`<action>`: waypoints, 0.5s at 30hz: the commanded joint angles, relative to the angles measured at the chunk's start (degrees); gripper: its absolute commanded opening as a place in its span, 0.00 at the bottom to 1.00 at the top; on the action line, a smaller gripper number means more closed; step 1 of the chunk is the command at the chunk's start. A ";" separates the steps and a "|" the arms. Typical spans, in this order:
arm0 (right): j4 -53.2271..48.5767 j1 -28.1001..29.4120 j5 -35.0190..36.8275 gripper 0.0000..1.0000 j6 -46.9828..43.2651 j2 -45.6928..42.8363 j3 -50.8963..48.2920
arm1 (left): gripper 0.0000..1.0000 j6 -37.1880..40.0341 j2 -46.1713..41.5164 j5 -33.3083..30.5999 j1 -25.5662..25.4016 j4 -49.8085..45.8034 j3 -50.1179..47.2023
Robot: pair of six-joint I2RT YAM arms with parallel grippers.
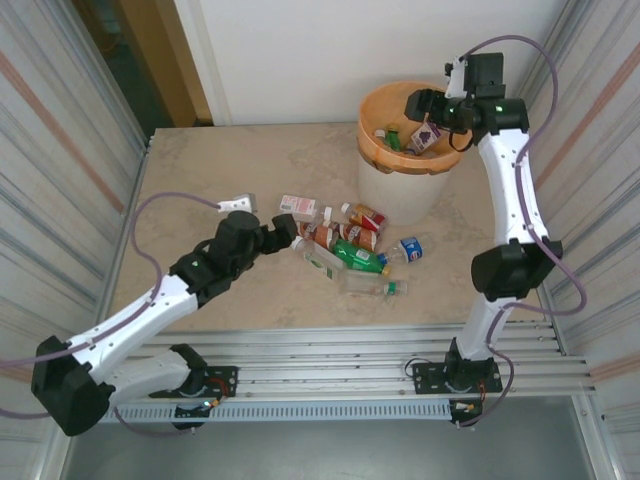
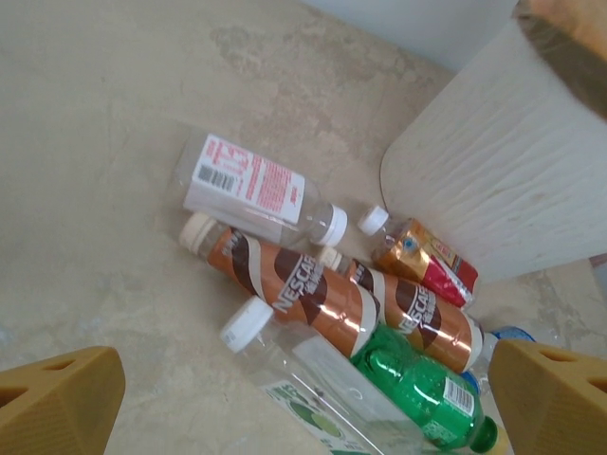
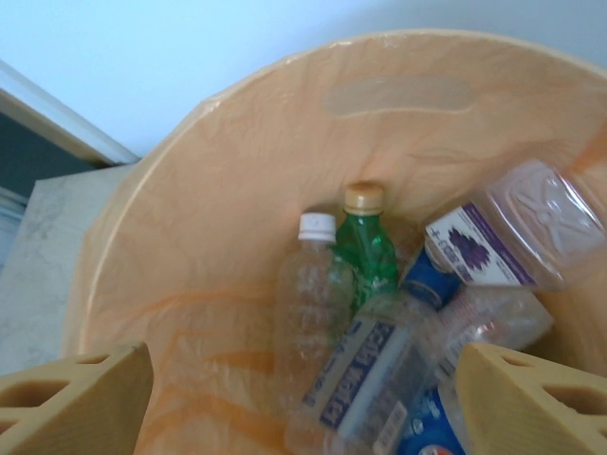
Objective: Put the plastic bottles in the bin
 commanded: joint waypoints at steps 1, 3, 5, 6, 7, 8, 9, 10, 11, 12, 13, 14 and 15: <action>-0.77 1.00 4.57 0.88 -1.64 -7.88 -5.02 | 0.99 -7.21 2.99 -2.08 -2.31 -1.22 -0.62; 0.46 1.32 6.13 0.93 -1.33 -12.13 -10.71 | 0.99 -10.03 5.62 -2.50 -3.73 -1.63 -0.02; 2.24 1.48 7.30 0.97 -0.74 -16.07 -16.12 | 0.99 -12.09 8.22 -2.35 -5.07 -1.75 0.74; 2.99 1.54 7.85 0.99 -0.49 -18.17 -20.17 | 0.99 -12.99 9.78 -2.41 -5.70 -1.75 1.16; 3.72 1.60 8.36 0.99 -0.35 -19.99 -22.56 | 0.99 -13.68 11.04 -2.49 -6.29 -1.75 1.63; 4.38 1.68 9.03 0.98 -0.03 -21.95 -25.14 | 0.99 -14.48 12.58 -2.66 -6.86 -1.79 2.17; 4.83 1.66 9.54 0.98 0.26 -23.82 -27.26 | 0.99 -15.31 14.11 -2.76 -7.41 -1.92 2.68; 5.05 1.66 10.04 0.98 0.45 -25.21 -28.93 | 0.99 -16.09 15.36 -2.69 -7.71 -1.86 3.20; 5.18 1.72 10.66 0.98 0.71 -26.56 -30.47 | 0.99 -16.57 16.71 -2.51 -8.04 -1.77 3.73; 5.17 1.64 11.25 0.98 0.95 -27.88 -31.74 | 0.99 -17.04 17.96 -2.40 -8.34 -1.75 4.31; 5.13 1.64 11.56 0.98 1.12 -28.81 -32.79 | 0.99 -17.12 19.11 -2.34 -8.62 -1.62 4.97; 5.21 1.65 11.76 0.98 1.33 -29.85 -33.99 | 0.99 -17.32 20.28 -2.28 -8.83 -1.66 5.62; 5.19 1.67 11.94 0.98 1.50 -30.62 -35.06 | 0.99 -17.52 21.47 -2.32 -9.05 -1.66 6.35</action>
